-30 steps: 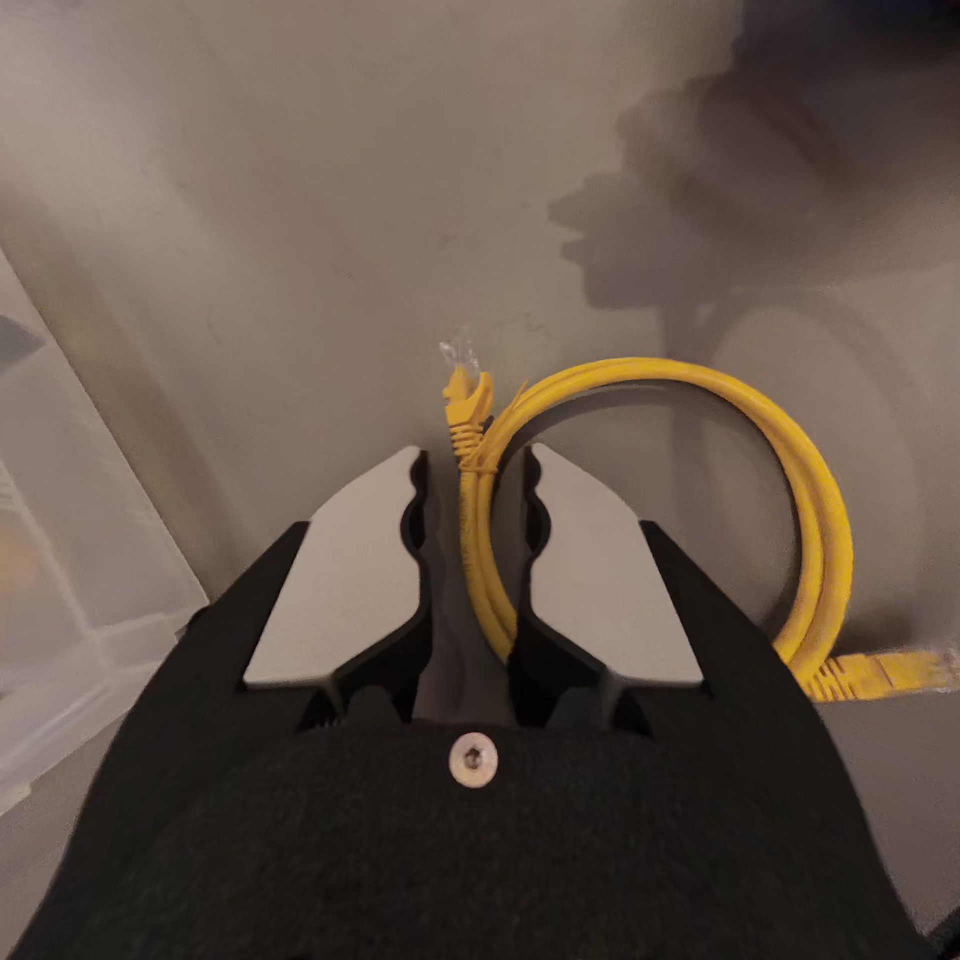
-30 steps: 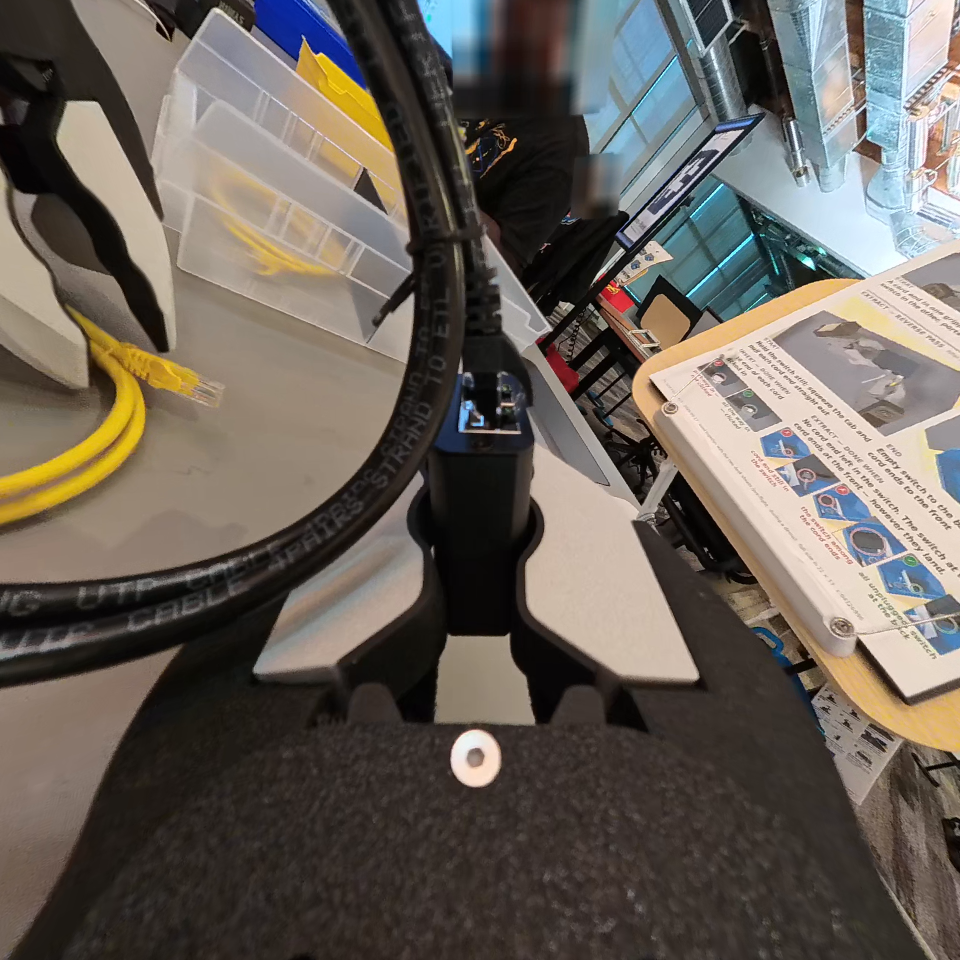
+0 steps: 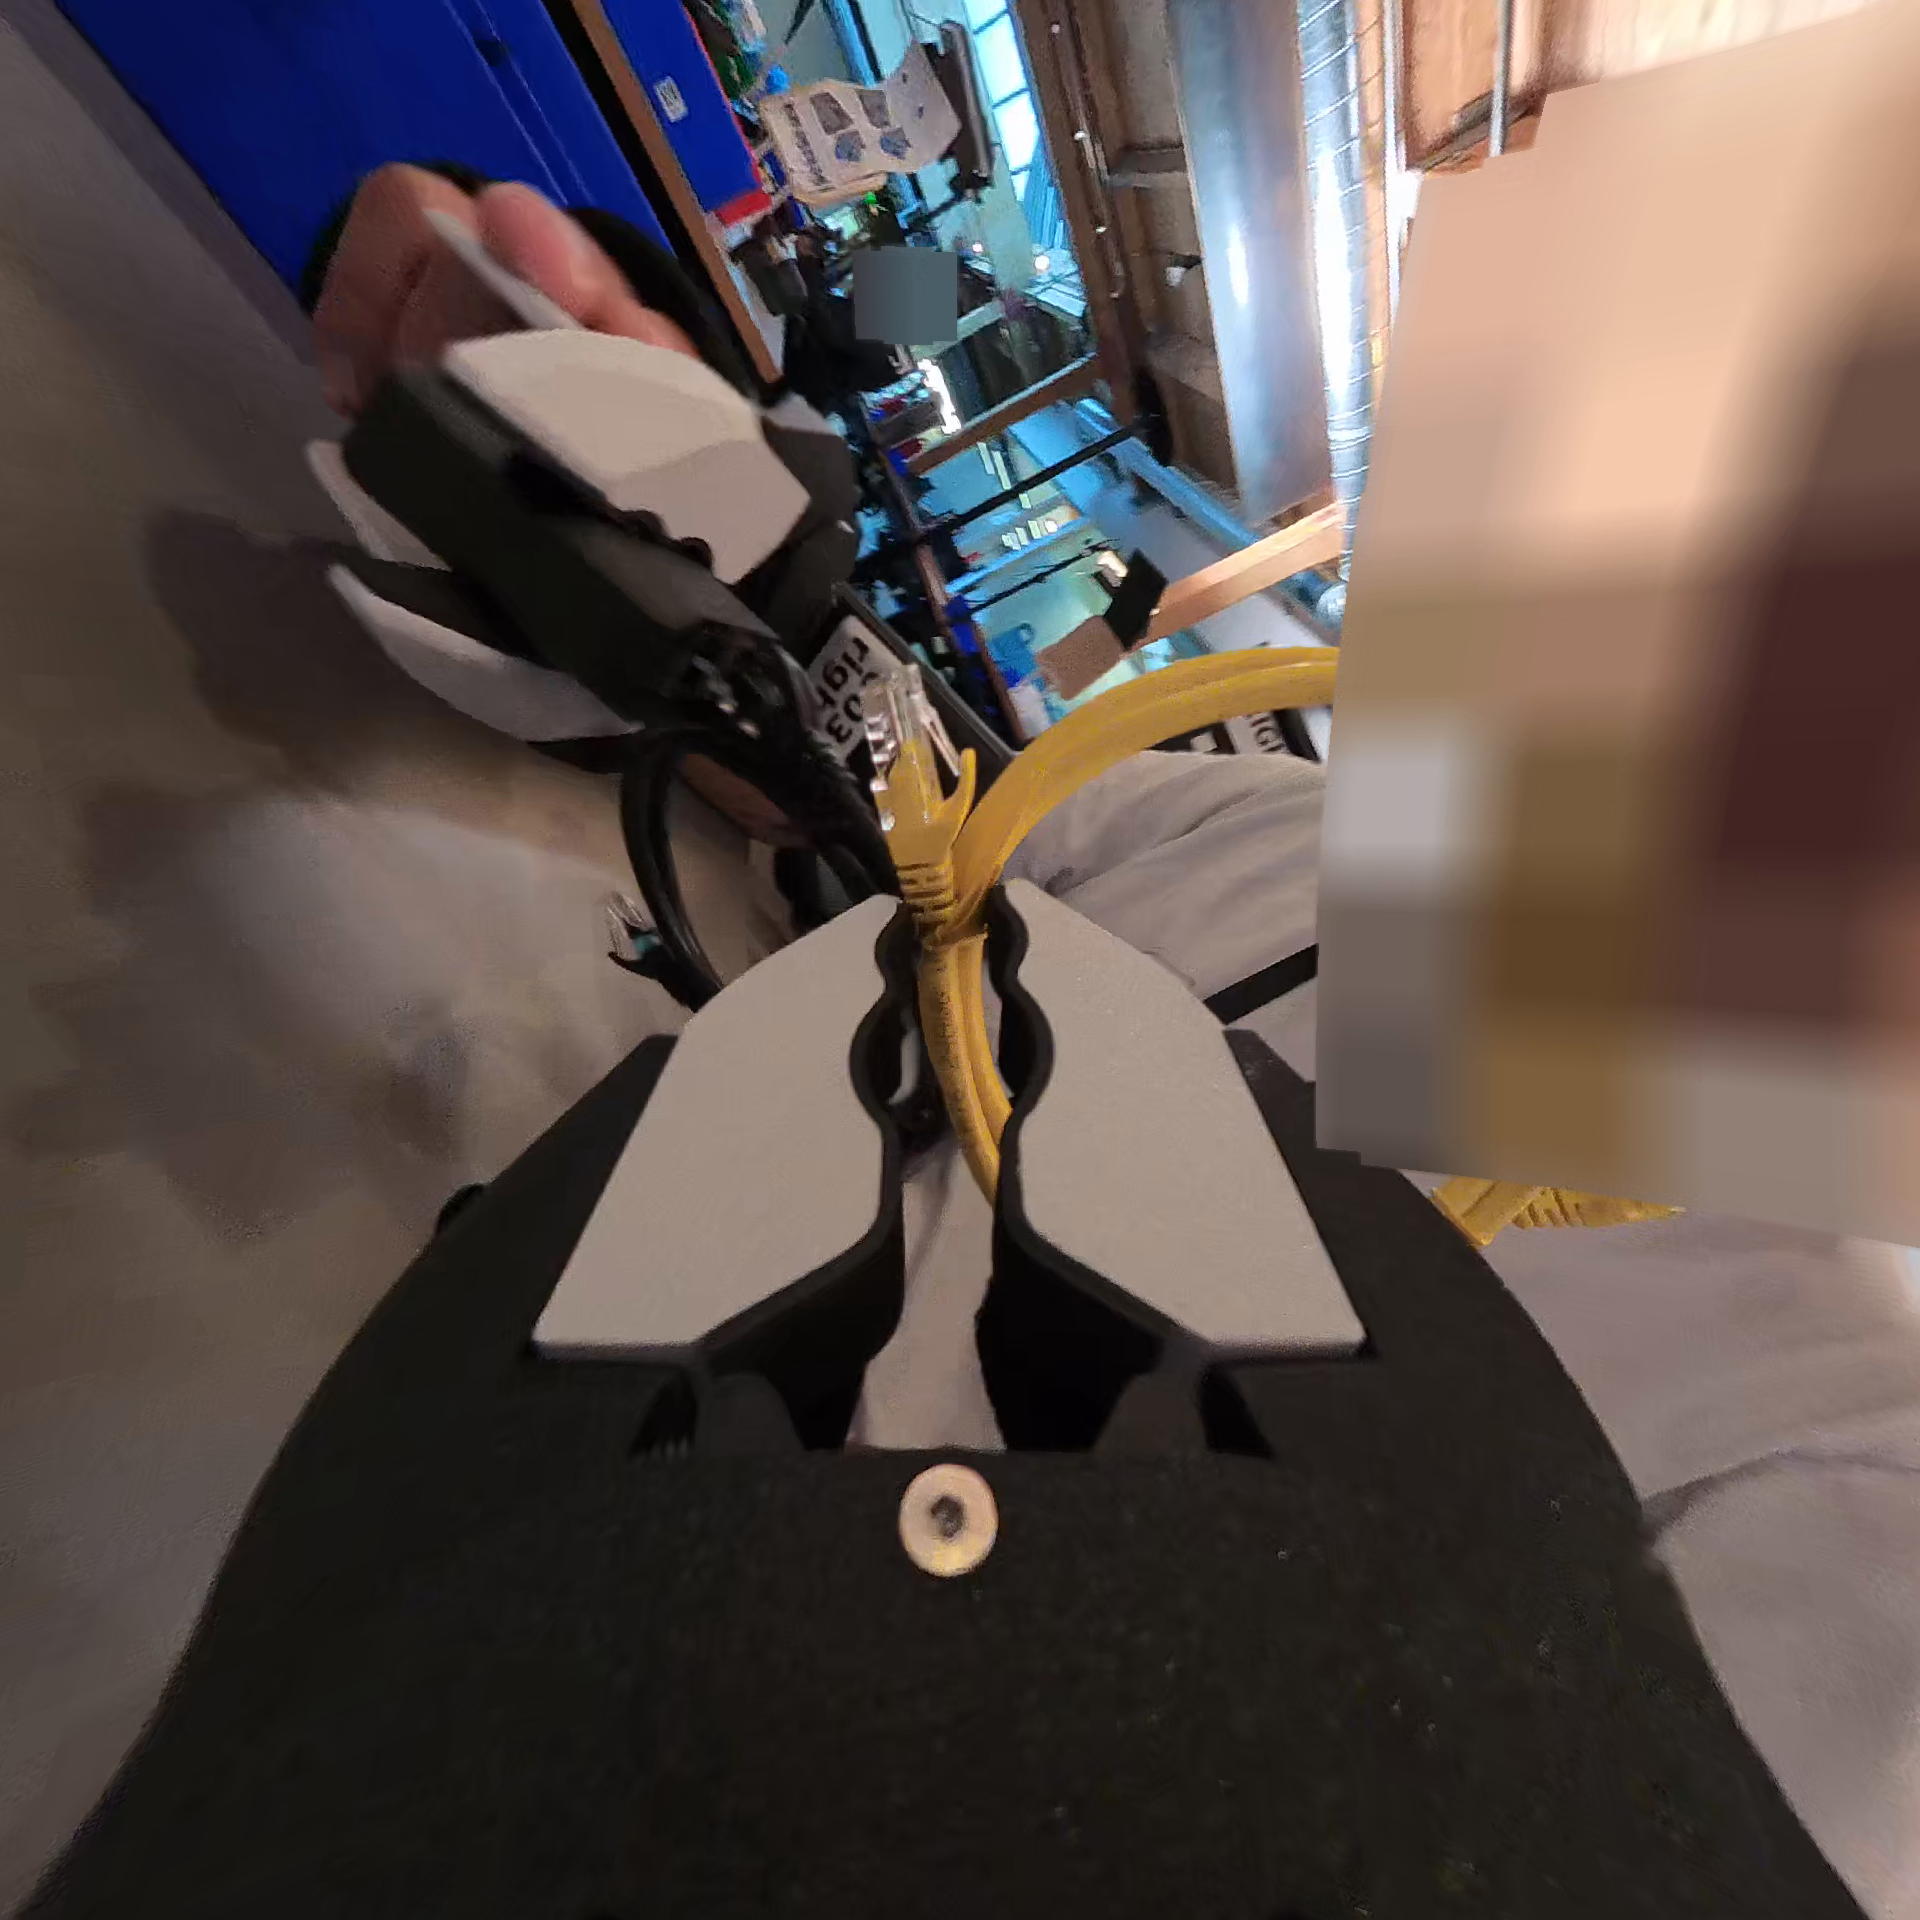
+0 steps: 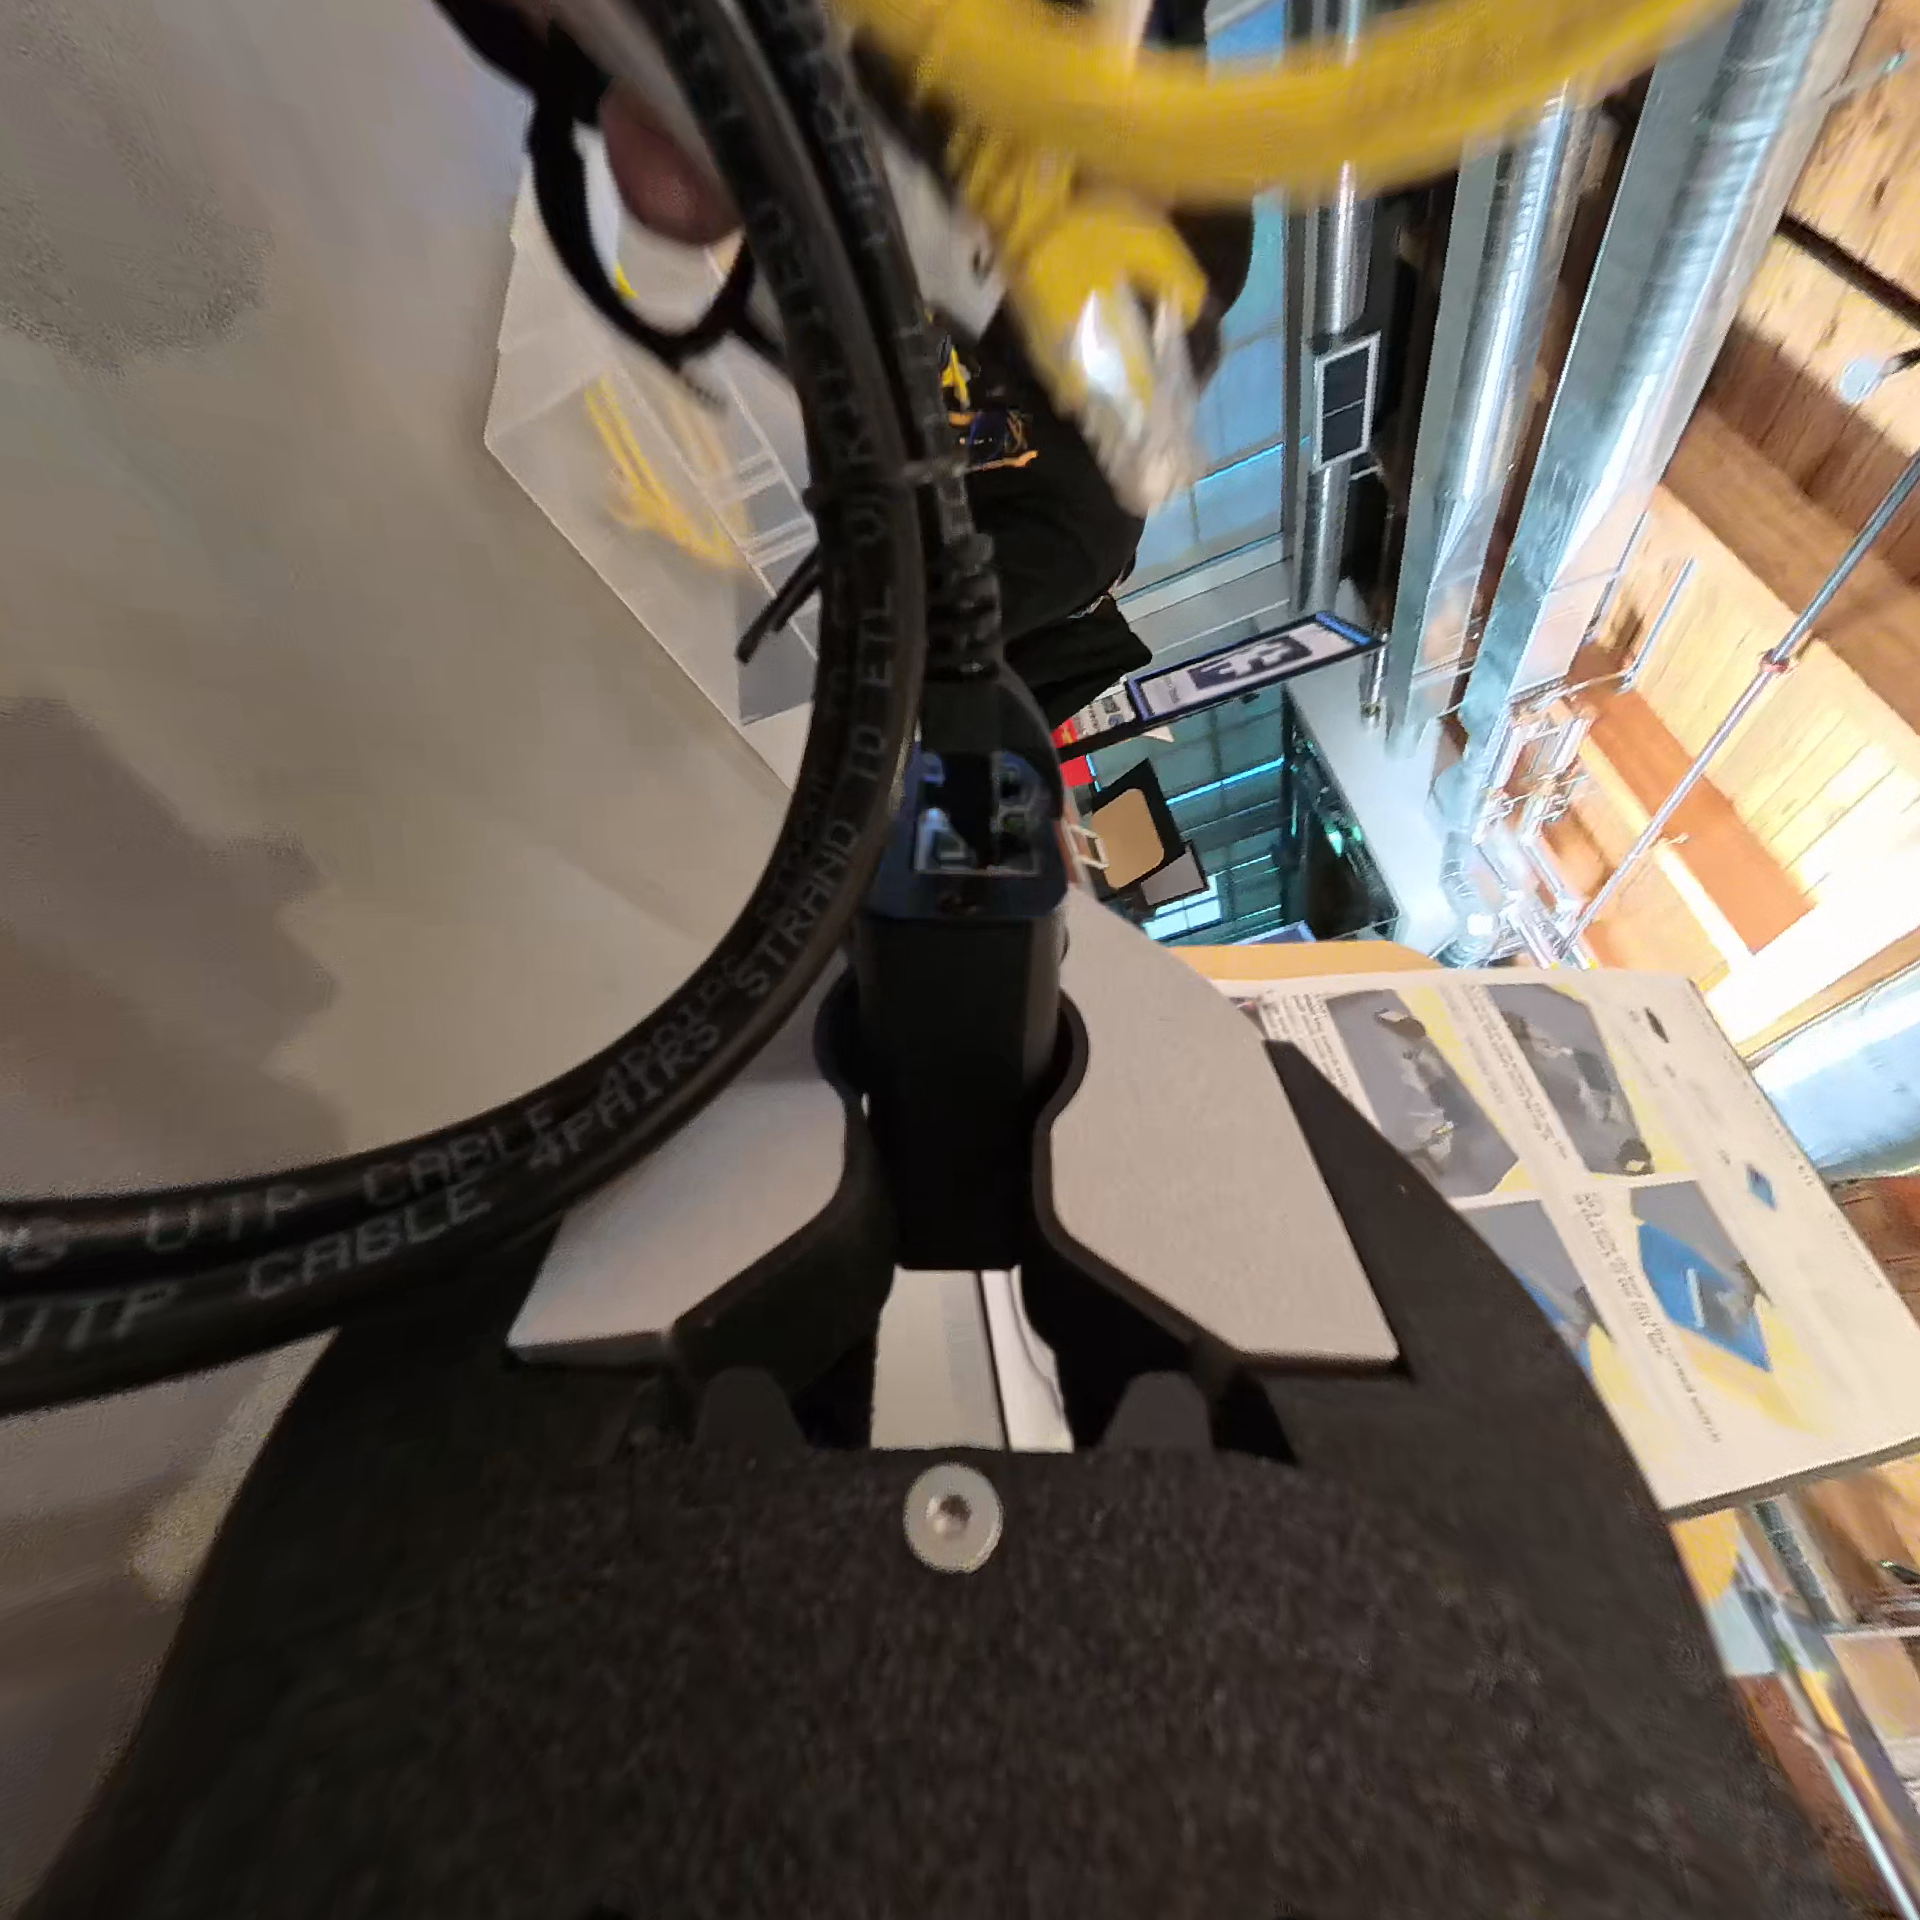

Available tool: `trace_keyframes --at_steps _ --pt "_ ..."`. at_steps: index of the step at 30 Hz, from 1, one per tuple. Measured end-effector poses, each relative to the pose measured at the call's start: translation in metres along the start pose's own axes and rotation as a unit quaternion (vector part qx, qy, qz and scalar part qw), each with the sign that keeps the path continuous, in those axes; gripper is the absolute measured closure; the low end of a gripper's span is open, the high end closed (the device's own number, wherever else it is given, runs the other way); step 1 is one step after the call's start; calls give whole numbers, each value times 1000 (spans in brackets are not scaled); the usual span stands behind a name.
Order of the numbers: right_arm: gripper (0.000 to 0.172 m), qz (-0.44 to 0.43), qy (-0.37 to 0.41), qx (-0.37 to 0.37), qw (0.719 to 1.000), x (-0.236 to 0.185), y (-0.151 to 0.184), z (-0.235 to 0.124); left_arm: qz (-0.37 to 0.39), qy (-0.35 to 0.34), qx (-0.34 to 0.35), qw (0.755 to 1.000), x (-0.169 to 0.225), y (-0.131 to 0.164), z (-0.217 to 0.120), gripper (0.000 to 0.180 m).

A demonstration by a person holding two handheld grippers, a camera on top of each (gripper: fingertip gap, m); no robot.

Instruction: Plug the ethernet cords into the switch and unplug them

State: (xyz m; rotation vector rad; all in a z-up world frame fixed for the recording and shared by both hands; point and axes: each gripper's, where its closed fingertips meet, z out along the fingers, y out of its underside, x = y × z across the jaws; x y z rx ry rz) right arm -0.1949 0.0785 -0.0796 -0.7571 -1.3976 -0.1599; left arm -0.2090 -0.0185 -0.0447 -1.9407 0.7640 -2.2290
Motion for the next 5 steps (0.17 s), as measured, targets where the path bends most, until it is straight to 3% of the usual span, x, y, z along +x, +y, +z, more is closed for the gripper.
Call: trace_keyframes --at_steps 1,5 --pt "146 -4 2 2 1000 0 -3 0 -16 15 -1 1000 -5 -2 3 167" --pt "147 -14 7 8 1000 0 -10 0 -59 38 -40 997 -15 2 12 168"
